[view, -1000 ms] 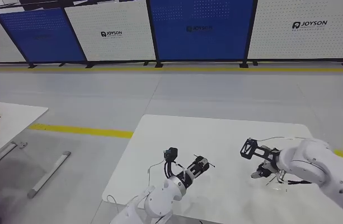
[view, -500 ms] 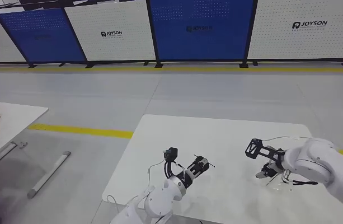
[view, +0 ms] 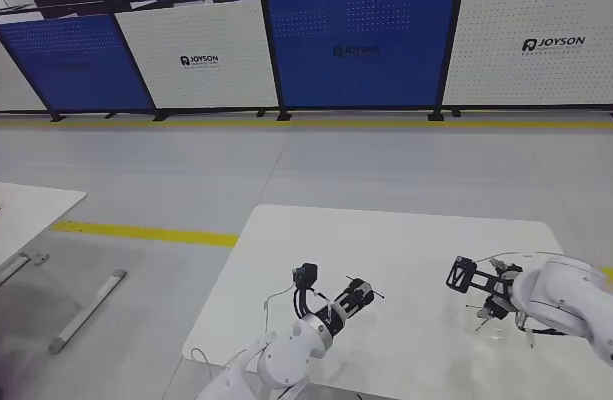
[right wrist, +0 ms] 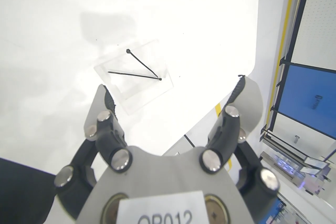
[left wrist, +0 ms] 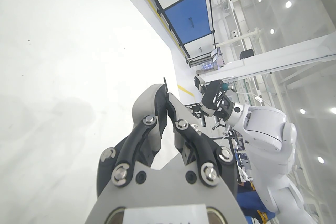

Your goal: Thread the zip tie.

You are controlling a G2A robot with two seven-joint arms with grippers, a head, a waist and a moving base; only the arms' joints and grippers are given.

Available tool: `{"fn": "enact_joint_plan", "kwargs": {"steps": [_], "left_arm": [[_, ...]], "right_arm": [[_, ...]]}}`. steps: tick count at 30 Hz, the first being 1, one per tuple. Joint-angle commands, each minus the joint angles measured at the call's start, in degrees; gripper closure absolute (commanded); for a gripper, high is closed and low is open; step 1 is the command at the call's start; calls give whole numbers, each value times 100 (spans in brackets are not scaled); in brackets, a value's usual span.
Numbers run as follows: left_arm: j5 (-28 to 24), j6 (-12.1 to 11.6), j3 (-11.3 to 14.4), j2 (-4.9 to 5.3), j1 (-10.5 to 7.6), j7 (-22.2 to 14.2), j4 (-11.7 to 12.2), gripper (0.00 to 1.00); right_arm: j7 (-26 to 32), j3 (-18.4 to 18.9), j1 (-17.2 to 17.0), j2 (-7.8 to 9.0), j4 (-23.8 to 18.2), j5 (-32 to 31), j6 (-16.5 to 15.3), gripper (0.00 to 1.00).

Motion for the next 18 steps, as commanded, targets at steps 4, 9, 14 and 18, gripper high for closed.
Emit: {"fn": "enact_joint_plan", "kwargs": {"steps": [4,9,14,18], "left_arm": [[0,0,0,0,0,0,0,100],[0,0,0,0,0,0,0,100],[0,0,0,0,0,0,0,100],[0,0,0,0,0,0,0,100]], "right_arm": [[-33,0,-40,-3,7,-94,0,0],[-178,0,-111,-18,-29,-590,0,0],[-263,0,-278,-71,-128,-801,0,19],[-361,0,-384,-107,-133,-853,0,53]]}}
